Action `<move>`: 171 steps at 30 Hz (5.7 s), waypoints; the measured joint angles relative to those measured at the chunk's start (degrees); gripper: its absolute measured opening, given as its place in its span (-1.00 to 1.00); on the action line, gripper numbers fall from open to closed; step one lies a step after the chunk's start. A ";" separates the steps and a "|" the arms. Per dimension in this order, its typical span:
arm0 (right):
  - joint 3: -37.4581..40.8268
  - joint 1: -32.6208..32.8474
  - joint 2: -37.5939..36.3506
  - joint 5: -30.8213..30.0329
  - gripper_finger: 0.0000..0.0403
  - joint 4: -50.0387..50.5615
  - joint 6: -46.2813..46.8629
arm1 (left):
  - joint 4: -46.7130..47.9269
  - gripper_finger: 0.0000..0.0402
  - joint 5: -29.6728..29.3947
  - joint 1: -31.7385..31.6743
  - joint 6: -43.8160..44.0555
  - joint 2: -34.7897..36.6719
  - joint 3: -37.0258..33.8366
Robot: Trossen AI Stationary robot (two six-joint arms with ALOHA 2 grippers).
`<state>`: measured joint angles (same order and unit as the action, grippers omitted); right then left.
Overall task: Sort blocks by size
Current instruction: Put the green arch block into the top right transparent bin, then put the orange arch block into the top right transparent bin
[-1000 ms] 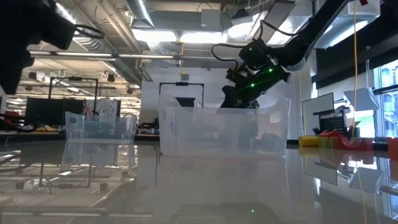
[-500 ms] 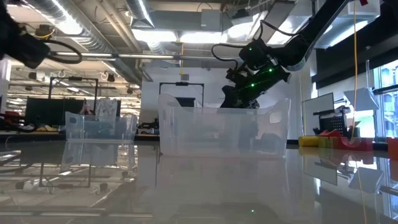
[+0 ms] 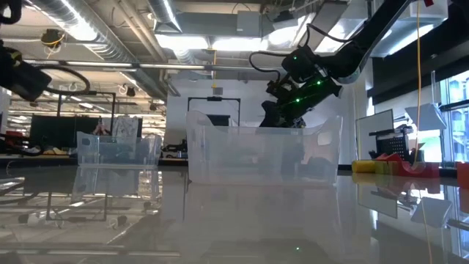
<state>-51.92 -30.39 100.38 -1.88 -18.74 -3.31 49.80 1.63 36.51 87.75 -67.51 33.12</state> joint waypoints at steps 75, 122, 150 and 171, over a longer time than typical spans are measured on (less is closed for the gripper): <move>0.00 0.02 0.00 -0.03 -0.12 -1.39 -1.46 | -67.98 -0.28 -15.88 -61.61 -89.66 -8.62 10.13; 0.00 0.04 0.00 3.88 -0.12 -4.21 -0.17 | -20.74 0.08 -10.56 -53.86 -90.73 -2.39 28.01; 0.02 24.35 -31.54 -6.29 -0.12 36.77 2.03 | -2.71 0.04 -21.57 -24.02 -65.85 4.66 16.01; -2.16 54.22 -34.12 -13.27 -0.12 66.59 44.11 | -7.30 0.04 -23.80 -24.15 -68.46 4.66 12.77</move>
<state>-54.08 23.83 66.26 -15.15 47.84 40.80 42.50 -22.17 12.36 19.29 -62.85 45.89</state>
